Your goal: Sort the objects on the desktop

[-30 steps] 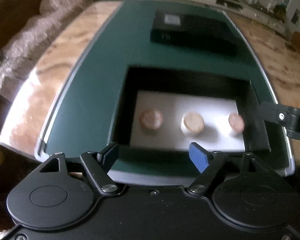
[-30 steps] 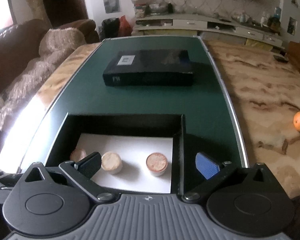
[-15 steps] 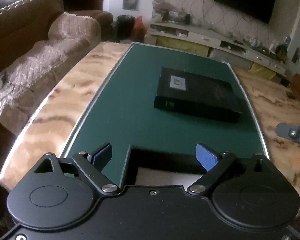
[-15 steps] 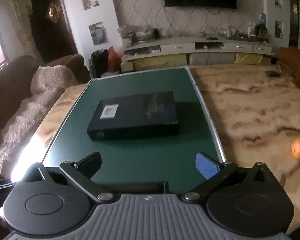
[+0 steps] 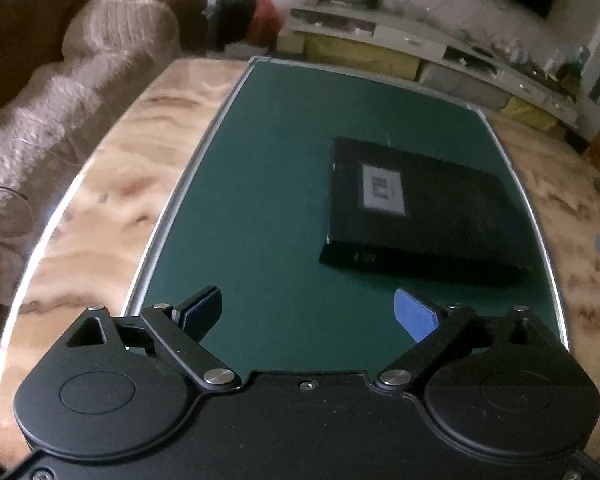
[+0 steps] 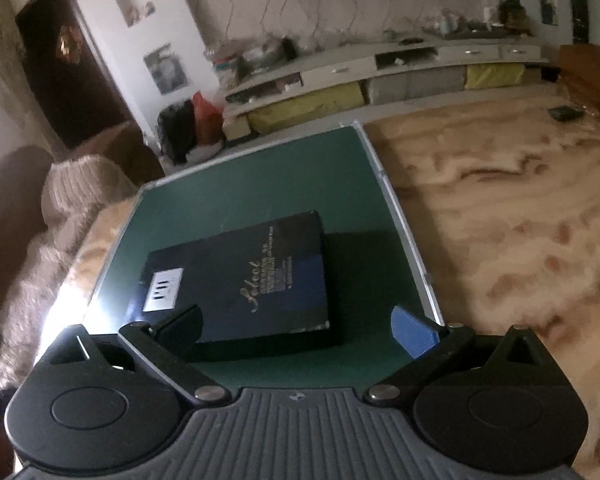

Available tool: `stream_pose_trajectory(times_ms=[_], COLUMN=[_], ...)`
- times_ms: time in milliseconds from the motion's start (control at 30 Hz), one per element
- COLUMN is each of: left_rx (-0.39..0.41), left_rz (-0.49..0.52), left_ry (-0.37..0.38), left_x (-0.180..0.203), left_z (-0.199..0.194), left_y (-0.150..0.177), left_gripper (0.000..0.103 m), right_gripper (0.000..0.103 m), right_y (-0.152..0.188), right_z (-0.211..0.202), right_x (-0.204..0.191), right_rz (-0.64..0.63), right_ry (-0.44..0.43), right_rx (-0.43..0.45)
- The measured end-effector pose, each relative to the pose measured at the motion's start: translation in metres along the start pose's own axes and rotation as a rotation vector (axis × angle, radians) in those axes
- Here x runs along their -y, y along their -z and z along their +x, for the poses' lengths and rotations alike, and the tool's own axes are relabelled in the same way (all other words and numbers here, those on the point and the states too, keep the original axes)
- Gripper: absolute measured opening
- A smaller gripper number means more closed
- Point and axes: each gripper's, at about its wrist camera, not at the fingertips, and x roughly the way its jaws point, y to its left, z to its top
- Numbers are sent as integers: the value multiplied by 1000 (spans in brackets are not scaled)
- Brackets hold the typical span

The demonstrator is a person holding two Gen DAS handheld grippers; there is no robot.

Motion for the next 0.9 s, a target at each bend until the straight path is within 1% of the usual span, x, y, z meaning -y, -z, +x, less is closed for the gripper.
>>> stream_pose_trajectory(times_ms=[100, 200, 267, 333, 467, 600, 667, 767, 867, 900], left_rx=[-12, -24, -41, -56, -72, -82, -83, -89, -90, -90], left_rz=[4, 5, 3, 18, 85, 112, 132, 153, 142, 141], left_ry=[12, 30, 3, -38, -71, -69, -68, -86, -65, -52], left_x=[-1, -2, -2, 0, 12, 21, 27, 34, 37, 38], left_z=[24, 48, 67, 85, 114, 132, 139, 147, 153, 154], left_y=[-20, -36, -45, -51, -59, -63, -63, -63, -65, -66], left_gripper=[94, 94, 94, 94, 92, 88, 89, 87, 87, 83], right_gripper=[103, 103, 103, 103, 103, 103, 103, 103, 103, 103], right_y=[-12, -21, -23, -22, -18, -13, -12, -14, -19, -19], right_z=[32, 62, 83, 100, 131, 150, 158, 165, 169, 171], right_x=[9, 22, 29, 32, 29, 10, 5, 3, 2, 2], right_rz=[8, 52, 70, 71, 61, -13, -42, -34, -22, -19], right_ry=[12, -9, -21, -19, -21, -6, 5, -16, -39, -51], right_rx=[-46, -101, -149, -178, -229, -248, -257, -266, -283, -291])
